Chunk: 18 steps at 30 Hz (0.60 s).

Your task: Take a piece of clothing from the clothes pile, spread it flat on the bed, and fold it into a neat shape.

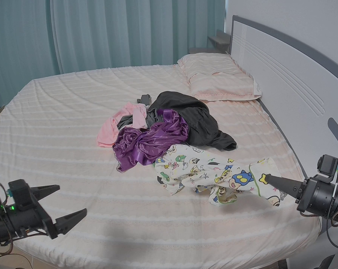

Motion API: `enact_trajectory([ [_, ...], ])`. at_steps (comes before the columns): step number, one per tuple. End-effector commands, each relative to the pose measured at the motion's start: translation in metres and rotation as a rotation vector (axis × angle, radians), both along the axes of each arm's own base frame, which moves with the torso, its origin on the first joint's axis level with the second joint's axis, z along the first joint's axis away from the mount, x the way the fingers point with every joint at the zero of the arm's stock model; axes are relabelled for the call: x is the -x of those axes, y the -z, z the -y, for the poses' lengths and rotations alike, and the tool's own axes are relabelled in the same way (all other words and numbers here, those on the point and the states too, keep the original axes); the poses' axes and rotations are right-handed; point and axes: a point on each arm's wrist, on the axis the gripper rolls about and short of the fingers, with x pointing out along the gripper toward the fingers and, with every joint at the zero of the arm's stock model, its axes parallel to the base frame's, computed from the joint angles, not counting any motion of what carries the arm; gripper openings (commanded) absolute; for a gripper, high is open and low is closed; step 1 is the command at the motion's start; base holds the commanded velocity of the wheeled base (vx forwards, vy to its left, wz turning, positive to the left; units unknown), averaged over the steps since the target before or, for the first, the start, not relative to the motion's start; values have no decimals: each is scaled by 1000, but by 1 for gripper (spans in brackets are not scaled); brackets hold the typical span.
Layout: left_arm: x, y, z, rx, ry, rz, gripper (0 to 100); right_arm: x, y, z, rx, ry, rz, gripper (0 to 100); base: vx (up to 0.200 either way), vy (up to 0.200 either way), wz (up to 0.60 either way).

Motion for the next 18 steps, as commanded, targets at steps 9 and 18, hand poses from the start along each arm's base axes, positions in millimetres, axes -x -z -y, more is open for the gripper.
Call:
enact_trajectory([
  [9,-89,97,141,162,-21,-184,100,-5,-61,-4,-139,-24,195,0,0,0,0],
  [18,-105,94,165,202,-13,-129,100,-10,-60,-8,-133,-36,184,0,0,0,0],
])
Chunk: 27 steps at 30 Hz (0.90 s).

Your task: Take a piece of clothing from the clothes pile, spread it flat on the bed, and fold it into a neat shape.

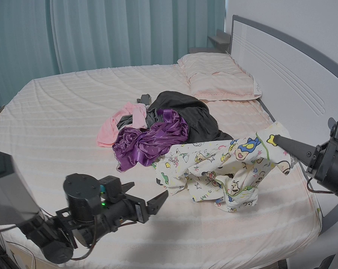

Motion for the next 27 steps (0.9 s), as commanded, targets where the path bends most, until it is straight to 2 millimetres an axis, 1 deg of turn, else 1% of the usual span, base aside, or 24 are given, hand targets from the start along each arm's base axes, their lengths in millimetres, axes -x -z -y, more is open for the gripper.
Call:
enact_trajectory([
  [1,-10,31,33,-28,22,-46,100,-2,-12,-3,-22,-8,34,0,0,0,0],
  [7,-23,38,51,-24,-5,-22,100,0,-12,-4,-24,-22,36,0,0,0,0],
  [10,-34,40,61,-9,-45,3,100,5,-11,-6,-25,-48,36,0,0,0,0],
  [15,-43,41,69,29,-86,11,100,16,-12,-10,-25,-105,34,0,0,0,0],
  [18,-47,45,73,30,-91,9,100,26,-18,-10,-41,-148,51,0,0,0,0],
  [21,-50,45,74,51,-97,5,100,33,-22,-9,-50,-172,59,0,0,0,0],
  [23,-50,46,75,50,-99,4,100,34,-24,-8,-53,-172,63,0,0,0,0],
  [24,-52,49,75,41,-121,5,100,35,-26,-6,-58,-169,71,0,0,0,0],
  [27,-60,52,80,52,-158,19,100,37,-37,-3,-84,-168,108,0,0,0,0],
])
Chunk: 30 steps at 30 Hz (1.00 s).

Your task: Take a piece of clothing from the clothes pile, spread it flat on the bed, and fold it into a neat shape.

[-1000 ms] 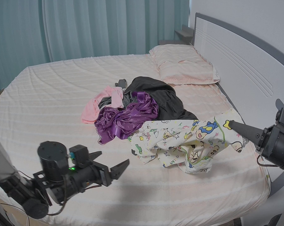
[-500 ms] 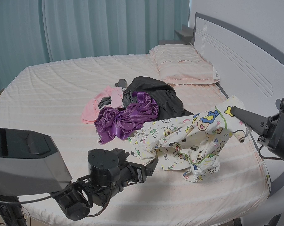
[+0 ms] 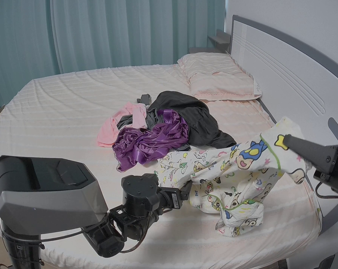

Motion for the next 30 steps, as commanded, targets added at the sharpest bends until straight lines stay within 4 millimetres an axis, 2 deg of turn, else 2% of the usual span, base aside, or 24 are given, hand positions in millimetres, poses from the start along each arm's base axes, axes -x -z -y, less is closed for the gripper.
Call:
enact_trajectory([
  [1,-9,7,6,1,-26,5,100,7,-16,7,-46,-3,51,0,0,0,0],
  [8,-14,18,12,12,-30,-10,100,6,-15,7,-18,-4,25,0,0,0,0],
  [13,-18,33,9,-7,-54,-28,100,3,-16,6,-19,10,24,0,0,0,0],
  [16,-21,48,8,-16,-72,-36,100,-8,-13,6,-4,54,10,0,0,0,0],
  [20,-26,65,5,-29,-90,-53,100,-13,-12,7,-1,58,-1,0,0,0,0],
  [24,-33,72,5,0,-108,-44,100,-15,-11,11,2,61,-2,0,0,0,0],
  [25,-36,74,6,24,-127,-31,0,-16,-10,12,6,64,-6,0,0,0,0],
  [30,-39,80,6,62,-203,-6,0,-22,-6,17,19,79,-20,0,0,0,0],
])
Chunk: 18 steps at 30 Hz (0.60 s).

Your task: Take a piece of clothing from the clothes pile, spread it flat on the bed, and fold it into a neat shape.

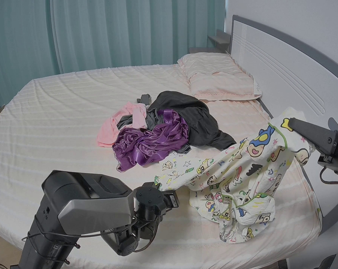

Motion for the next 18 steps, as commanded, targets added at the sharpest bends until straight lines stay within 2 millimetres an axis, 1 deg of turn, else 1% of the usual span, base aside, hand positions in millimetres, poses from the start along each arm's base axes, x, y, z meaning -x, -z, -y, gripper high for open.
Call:
enact_trajectory([
  [1,-2,13,-2,0,-16,-10,0,-6,5,3,14,21,-19,0,0,0,0],
  [3,1,7,-8,3,-38,-1,0,-7,8,5,20,37,-28,0,0,0,0],
  [5,10,3,-16,-18,-87,4,0,-9,12,7,31,55,-41,0,0,0,0],
  [6,10,3,-16,-18,-87,4,0,-9,12,7,31,55,-41,0,0,0,0],
  [7,20,-5,-24,-32,-142,-1,0,-12,17,10,41,74,-58,0,0,0,0],
  [8,20,-6,-24,-33,-145,-1,0,-12,17,10,43,74,-60,0,0,0,0],
  [9,23,-24,-30,-11,-162,22,0,-18,21,10,54,90,-77,0,0,0,0],
  [10,24,-35,-34,5,-170,37,0,-21,23,10,60,101,-88,0,0,0,0],
  [11,24,-45,-38,22,-180,52,0,-24,24,10,65,110,-97,0,0,0,0],
  [12,24,-48,-40,26,-185,56,0,-25,25,10,67,113,-100,0,0,0,0],
  [13,25,-68,-51,54,-206,88,0,-33,29,9,79,132,-121,0,0,0,0],
  [14,26,-73,-53,59,-209,96,0,-35,29,9,80,136,-124,0,0,0,0],
  [15,29,-88,-60,79,-220,123,0,-42,32,8,90,150,-137,0,0,0,0],
  [18,40,-113,-71,67,-237,173,0,-49,37,8,107,173,-151,0,0,0,0],
])
